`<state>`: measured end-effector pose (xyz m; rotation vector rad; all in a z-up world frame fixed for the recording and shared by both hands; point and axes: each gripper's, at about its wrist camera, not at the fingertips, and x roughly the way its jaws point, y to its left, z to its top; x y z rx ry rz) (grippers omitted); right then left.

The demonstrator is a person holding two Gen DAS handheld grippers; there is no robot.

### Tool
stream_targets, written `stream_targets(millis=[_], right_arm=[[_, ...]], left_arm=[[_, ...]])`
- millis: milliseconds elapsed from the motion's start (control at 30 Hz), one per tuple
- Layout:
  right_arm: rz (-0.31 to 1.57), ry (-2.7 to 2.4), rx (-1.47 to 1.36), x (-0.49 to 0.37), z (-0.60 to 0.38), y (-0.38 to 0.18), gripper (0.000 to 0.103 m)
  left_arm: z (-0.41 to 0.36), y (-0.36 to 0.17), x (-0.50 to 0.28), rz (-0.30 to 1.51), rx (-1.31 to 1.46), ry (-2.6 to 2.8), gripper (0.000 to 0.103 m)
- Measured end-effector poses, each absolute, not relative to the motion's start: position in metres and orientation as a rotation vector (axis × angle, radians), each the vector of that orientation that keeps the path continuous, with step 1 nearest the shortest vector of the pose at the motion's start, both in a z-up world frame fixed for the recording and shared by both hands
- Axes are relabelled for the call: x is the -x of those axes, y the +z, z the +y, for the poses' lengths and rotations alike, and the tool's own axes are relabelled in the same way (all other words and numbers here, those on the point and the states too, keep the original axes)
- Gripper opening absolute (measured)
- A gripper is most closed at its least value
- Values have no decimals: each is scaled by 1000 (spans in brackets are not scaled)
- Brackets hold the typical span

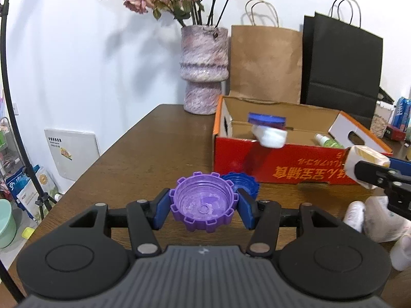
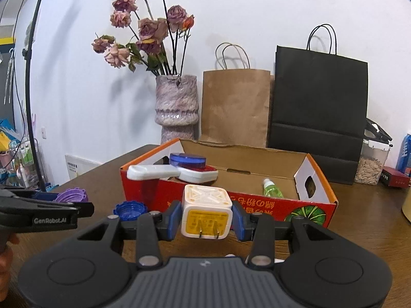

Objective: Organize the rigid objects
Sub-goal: 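Carry the purple cap and white charger over the box with both tools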

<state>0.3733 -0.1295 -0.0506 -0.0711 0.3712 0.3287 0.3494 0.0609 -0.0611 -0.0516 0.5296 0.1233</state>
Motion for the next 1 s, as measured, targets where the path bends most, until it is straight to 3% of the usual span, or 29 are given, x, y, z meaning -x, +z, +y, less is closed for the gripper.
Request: stream_targets(millis=[533,1000], right_arm=[[307,305,33,-381,-152,-36,41],[278,273,35,-415,-177,-29,41]], left_arm=[[21,-38,-347,463,67,67,55],[-25,-7,-390,367,91,10,55]])
